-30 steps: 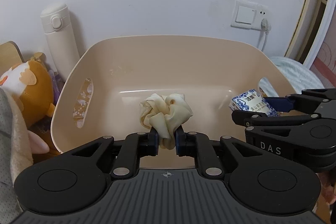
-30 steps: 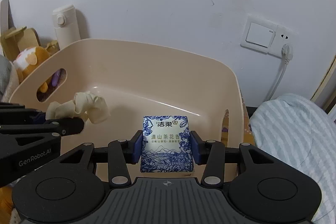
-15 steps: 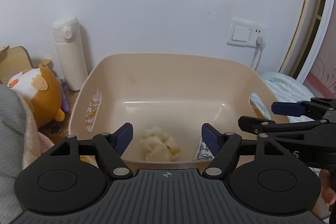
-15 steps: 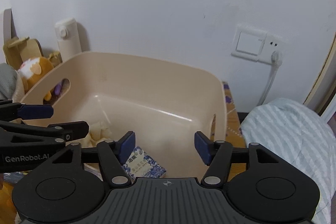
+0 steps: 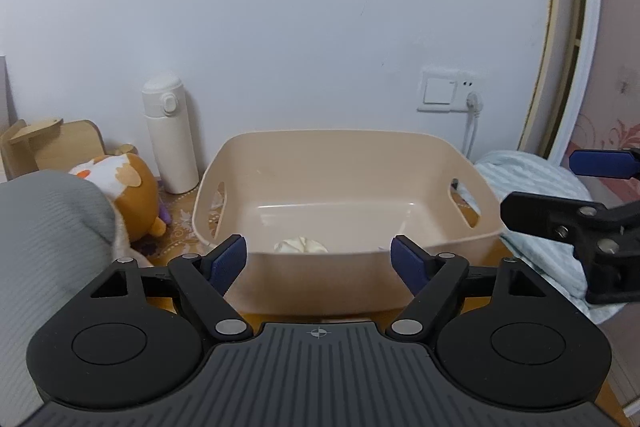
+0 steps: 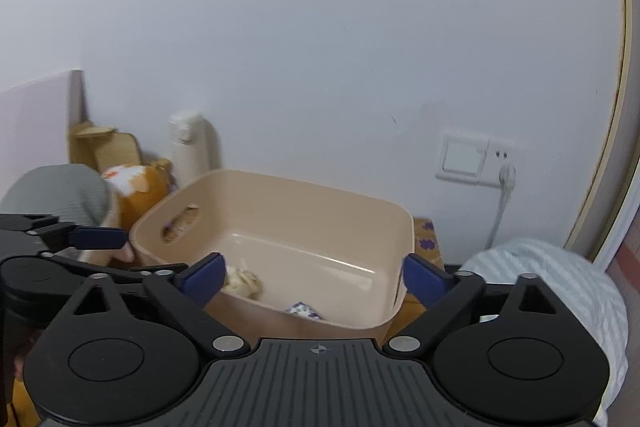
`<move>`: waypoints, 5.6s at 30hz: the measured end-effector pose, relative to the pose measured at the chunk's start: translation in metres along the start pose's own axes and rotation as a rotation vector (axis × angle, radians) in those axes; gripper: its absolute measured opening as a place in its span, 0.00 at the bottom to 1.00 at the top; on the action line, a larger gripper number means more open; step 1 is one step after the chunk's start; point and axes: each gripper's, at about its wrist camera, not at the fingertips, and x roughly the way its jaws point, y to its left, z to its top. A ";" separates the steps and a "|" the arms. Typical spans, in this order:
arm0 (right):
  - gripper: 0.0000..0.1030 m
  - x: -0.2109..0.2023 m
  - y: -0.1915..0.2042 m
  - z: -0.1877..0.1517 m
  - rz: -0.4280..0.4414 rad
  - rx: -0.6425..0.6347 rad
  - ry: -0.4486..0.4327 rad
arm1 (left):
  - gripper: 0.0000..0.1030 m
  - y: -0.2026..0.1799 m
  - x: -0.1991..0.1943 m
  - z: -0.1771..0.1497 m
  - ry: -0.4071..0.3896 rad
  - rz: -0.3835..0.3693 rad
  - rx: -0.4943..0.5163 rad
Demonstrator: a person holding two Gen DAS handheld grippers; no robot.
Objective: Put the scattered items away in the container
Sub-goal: 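Withdraw both tools from the basket back toward the scattered toys, then grasp the black boxed item with the left tool while the right tool grasps the brown bear plush, then lift the black box and bear plush over the basket and release both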
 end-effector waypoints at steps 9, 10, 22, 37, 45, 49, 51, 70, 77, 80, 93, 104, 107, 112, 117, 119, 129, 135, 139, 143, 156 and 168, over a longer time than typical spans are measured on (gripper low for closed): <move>1.00 -0.058 0.024 -0.025 0.015 -0.061 -0.049 | 0.80 0.011 -0.051 -0.028 -0.027 -0.014 -0.003; 1.00 -0.062 0.026 -0.029 0.020 -0.065 -0.047 | 0.80 0.013 -0.054 -0.031 -0.024 -0.017 -0.010; 1.00 -0.081 0.050 -0.090 0.038 -0.099 0.038 | 0.80 0.037 -0.072 -0.094 0.054 0.004 -0.061; 0.95 -0.061 0.093 -0.110 0.078 -0.498 0.110 | 0.80 0.059 -0.054 -0.119 0.109 0.011 0.042; 0.83 -0.027 0.100 -0.103 0.114 -0.666 0.219 | 0.80 0.067 -0.030 -0.102 0.096 -0.003 0.315; 0.78 -0.008 0.101 -0.100 0.149 -0.700 0.274 | 0.80 0.073 -0.010 -0.098 0.121 -0.049 0.404; 0.72 0.000 0.102 -0.098 0.176 -0.708 0.297 | 0.80 0.078 0.000 -0.094 0.133 -0.090 0.415; 0.55 0.057 0.110 -0.092 0.348 -0.718 0.468 | 0.60 0.110 0.049 -0.083 0.240 -0.319 0.275; 0.53 0.054 0.106 -0.092 0.349 -0.696 0.456 | 0.23 0.113 0.047 -0.080 0.213 -0.316 0.223; 0.52 0.051 0.103 -0.092 0.341 -0.686 0.452 | 0.22 0.117 0.049 -0.077 0.234 -0.322 0.186; 0.51 0.031 0.092 -0.080 0.297 -0.634 0.388 | 0.22 0.108 0.032 -0.074 0.197 -0.304 0.192; 0.51 0.004 0.071 -0.060 0.253 -0.547 0.313 | 0.22 0.091 -0.005 -0.060 0.102 -0.302 0.212; 0.51 -0.001 0.065 -0.054 0.231 -0.524 0.293 | 0.22 0.085 -0.011 -0.054 0.086 -0.302 0.221; 0.51 -0.008 0.053 -0.042 0.219 -0.478 0.249 | 0.22 0.078 -0.018 -0.041 0.052 -0.303 0.217; 0.51 -0.014 0.042 -0.026 0.193 -0.446 0.204 | 0.22 0.072 -0.019 -0.023 0.017 -0.295 0.212; 0.51 -0.016 0.037 -0.019 0.189 -0.427 0.184 | 0.22 0.070 -0.020 -0.013 -0.001 -0.295 0.210; 0.52 -0.011 0.008 0.018 0.136 -0.296 0.097 | 0.22 0.056 -0.007 0.030 -0.054 -0.291 0.202; 0.52 0.005 -0.006 0.032 0.122 -0.207 0.078 | 0.22 0.051 0.009 0.050 -0.072 -0.278 0.192; 0.52 0.019 -0.018 0.042 0.119 -0.146 0.074 | 0.22 0.050 0.025 0.062 -0.077 -0.263 0.174; 0.52 0.036 -0.028 0.052 0.107 -0.109 0.070 | 0.22 0.050 0.044 0.069 -0.071 -0.252 0.153; 0.52 0.120 -0.046 0.049 0.156 0.031 0.160 | 0.22 0.045 0.112 0.063 0.029 -0.188 0.114; 0.52 0.169 -0.021 0.025 0.156 -0.021 0.269 | 0.22 0.032 0.146 0.045 0.105 -0.193 0.153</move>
